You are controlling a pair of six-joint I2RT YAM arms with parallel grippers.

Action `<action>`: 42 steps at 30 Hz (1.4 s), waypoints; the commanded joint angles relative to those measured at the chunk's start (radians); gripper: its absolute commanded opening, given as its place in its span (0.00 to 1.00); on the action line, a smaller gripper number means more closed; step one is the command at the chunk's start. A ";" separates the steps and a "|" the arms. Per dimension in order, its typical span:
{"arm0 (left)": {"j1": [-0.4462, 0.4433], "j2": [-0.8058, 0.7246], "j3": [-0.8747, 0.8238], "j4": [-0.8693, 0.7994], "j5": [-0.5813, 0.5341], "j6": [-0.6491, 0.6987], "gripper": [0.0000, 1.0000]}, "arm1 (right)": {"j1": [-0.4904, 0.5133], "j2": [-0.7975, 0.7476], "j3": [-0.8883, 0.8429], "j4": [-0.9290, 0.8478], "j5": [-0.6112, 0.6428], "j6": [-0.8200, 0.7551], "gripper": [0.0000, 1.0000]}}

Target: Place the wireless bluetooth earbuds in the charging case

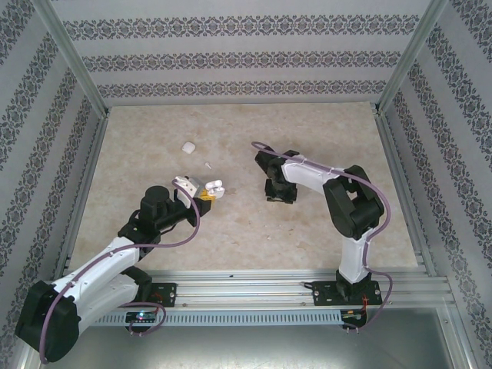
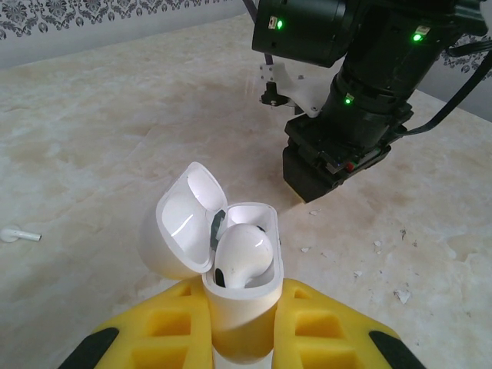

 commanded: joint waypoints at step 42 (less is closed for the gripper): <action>0.006 0.043 0.001 0.062 0.059 0.005 0.00 | -0.100 -0.158 -0.275 0.385 -0.114 0.313 0.17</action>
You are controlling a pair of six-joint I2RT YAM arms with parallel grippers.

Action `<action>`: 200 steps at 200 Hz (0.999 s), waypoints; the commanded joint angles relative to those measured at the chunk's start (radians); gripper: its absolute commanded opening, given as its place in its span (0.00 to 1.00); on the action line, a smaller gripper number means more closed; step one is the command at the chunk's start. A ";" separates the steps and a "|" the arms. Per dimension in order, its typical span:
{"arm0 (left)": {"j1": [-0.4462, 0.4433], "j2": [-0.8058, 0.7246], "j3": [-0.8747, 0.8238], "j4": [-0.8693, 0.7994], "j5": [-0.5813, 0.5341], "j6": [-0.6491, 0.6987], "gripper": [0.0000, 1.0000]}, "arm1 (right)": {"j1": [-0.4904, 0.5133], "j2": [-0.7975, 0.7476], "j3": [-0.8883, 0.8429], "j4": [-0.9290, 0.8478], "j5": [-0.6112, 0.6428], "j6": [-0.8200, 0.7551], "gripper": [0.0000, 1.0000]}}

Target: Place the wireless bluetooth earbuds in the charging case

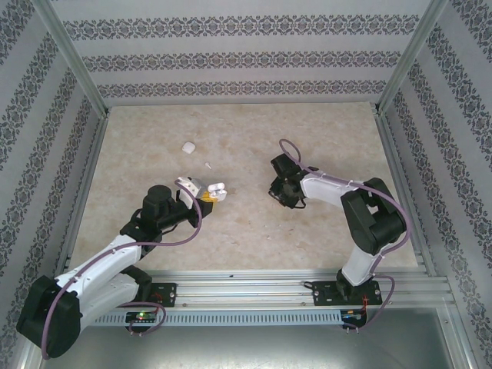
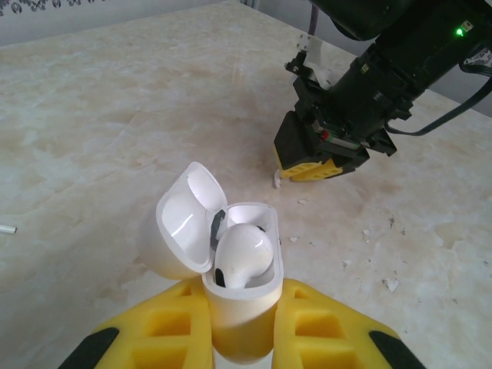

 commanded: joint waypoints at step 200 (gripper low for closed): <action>0.006 -0.051 0.006 0.007 -0.018 0.019 0.00 | 0.075 0.498 0.677 -1.024 0.574 -0.690 0.13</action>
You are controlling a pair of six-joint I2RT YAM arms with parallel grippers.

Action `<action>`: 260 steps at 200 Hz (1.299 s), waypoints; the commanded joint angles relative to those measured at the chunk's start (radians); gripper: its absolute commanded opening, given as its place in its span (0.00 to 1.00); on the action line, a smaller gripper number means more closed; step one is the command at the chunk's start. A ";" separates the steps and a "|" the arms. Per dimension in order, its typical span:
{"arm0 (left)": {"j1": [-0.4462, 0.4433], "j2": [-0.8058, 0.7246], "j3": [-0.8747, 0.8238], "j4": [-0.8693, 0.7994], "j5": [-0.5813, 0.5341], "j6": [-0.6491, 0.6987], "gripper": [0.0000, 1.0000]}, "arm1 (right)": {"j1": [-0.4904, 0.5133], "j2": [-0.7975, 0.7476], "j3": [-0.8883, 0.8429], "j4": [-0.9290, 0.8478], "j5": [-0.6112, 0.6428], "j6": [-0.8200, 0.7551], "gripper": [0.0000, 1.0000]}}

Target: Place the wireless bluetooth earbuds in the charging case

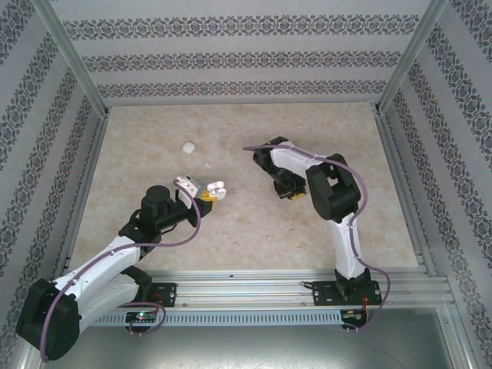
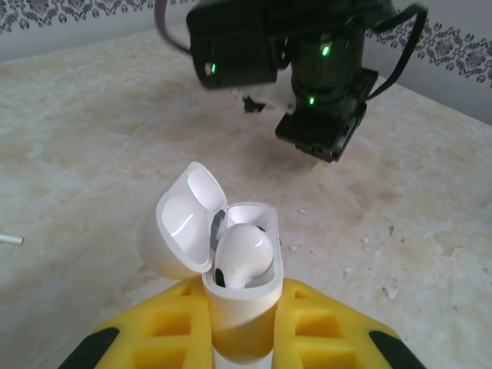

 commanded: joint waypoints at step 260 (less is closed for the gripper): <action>0.004 -0.011 0.048 -0.029 0.018 0.022 0.00 | -0.232 -0.561 -0.658 0.789 -0.667 0.138 0.44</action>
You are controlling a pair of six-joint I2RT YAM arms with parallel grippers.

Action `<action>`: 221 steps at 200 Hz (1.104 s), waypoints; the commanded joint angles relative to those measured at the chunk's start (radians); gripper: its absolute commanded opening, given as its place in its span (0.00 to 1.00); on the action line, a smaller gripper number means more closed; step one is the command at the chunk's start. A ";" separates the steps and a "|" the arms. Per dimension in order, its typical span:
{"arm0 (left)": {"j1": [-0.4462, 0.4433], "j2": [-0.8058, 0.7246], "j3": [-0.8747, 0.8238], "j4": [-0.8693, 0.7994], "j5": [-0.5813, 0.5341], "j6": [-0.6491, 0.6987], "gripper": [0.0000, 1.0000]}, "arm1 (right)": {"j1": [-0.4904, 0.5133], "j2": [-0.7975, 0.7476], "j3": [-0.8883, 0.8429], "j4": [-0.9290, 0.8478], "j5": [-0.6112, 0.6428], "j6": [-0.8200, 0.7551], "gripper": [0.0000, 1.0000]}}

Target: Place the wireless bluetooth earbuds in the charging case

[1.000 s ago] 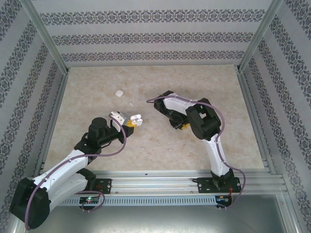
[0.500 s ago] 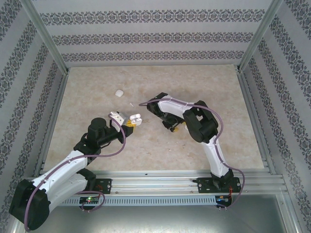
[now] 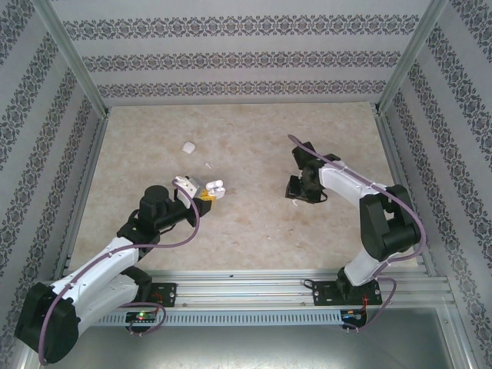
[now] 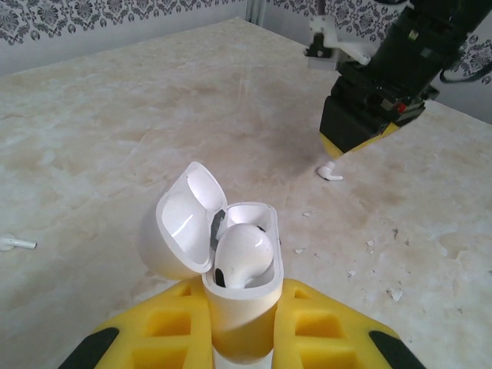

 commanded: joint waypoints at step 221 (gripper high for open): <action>0.004 0.008 0.038 -0.029 0.018 0.018 0.00 | 0.190 0.211 0.216 -0.217 0.552 -0.046 0.12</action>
